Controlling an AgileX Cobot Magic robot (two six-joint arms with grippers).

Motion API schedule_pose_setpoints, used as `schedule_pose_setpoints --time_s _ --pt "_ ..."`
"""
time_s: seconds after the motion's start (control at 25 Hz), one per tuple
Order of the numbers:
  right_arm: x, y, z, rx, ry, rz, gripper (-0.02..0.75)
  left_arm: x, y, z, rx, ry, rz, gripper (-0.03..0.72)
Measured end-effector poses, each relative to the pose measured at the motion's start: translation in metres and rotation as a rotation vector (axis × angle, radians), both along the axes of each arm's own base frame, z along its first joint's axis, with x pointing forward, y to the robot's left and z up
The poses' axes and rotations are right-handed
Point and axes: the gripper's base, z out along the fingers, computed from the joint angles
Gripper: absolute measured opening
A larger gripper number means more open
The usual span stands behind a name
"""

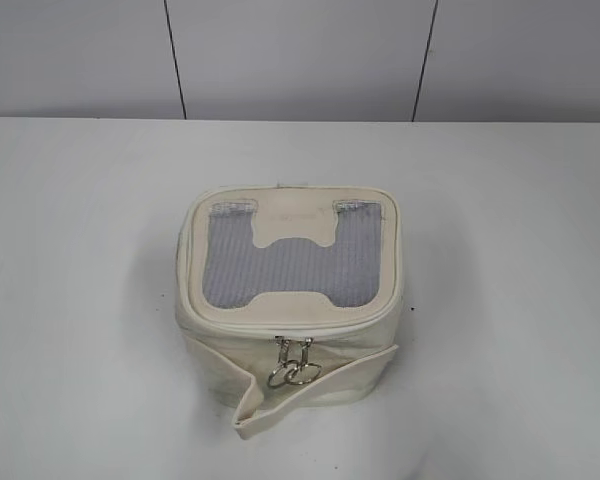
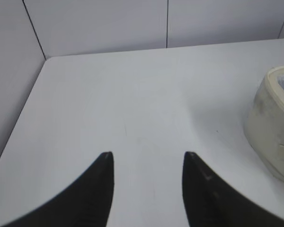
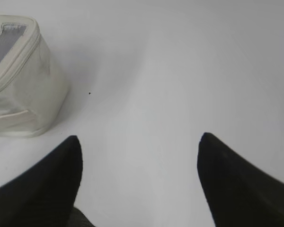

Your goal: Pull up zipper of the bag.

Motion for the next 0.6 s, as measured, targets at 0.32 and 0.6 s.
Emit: schedule_pose_setpoints --time_s 0.32,0.6 --pt "-0.017 -0.004 -0.013 -0.067 0.078 0.037 0.587 0.007 -0.009 -0.015 -0.026 0.055 -0.094 0.365" --pt "-0.018 -0.004 -0.013 -0.069 0.077 0.038 0.587 0.007 -0.01 -0.015 -0.024 0.051 -0.101 0.365"
